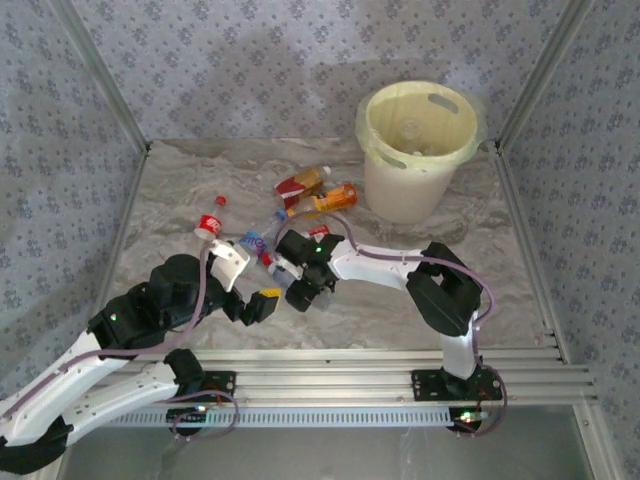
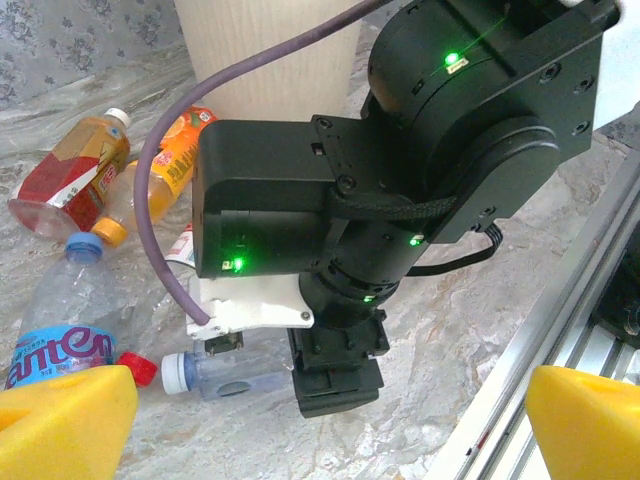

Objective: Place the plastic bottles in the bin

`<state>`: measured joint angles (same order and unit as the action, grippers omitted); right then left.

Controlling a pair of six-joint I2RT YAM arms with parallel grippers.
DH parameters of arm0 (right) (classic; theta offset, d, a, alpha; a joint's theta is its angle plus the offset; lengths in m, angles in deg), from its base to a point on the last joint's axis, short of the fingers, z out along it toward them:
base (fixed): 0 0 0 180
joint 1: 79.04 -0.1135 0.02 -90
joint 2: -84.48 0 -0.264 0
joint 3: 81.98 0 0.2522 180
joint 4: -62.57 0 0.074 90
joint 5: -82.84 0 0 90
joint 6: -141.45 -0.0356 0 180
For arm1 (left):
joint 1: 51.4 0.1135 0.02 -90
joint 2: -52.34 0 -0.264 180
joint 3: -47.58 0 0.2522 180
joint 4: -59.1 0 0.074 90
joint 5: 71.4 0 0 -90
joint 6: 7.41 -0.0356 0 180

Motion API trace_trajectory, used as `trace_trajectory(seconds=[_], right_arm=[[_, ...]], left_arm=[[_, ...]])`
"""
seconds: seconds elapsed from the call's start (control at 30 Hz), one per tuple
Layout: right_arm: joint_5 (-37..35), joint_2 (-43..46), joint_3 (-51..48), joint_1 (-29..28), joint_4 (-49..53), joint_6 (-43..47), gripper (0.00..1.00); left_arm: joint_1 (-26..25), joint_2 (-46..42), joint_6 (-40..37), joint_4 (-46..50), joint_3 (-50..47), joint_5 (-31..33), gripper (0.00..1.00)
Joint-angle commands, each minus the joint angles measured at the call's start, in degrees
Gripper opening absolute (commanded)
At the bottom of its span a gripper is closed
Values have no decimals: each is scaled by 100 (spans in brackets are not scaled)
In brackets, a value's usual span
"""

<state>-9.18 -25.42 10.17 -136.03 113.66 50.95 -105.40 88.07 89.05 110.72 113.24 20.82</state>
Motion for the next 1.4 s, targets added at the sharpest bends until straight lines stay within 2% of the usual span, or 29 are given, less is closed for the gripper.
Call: trace_trajectory(seconds=[0.0, 0.27, 0.53, 0.73, 1.07, 1.37], right_arm=[[-147, -140, 176, -66, 248, 84, 84], [-271, -299, 221, -127, 289, 67, 79], [-242, -240, 139, -154, 307, 40, 67], [-63, -42, -31, -131, 253, -17, 63], [417, 776, -491, 92, -6, -144, 59], [925, 1881, -957, 585, -233, -234, 58]], left_arm=[[21, -13, -81, -77, -22, -19, 100], [22, -31, -60, -130, -58, -54, 99], [21, -39, -60, -147, -68, -105, 100], [21, -44, -71, -171, -75, -127, 100], [21, -105, 143, -566, -210, -505, 100], [21, -62, 645, -1788, -597, -823, 100]])
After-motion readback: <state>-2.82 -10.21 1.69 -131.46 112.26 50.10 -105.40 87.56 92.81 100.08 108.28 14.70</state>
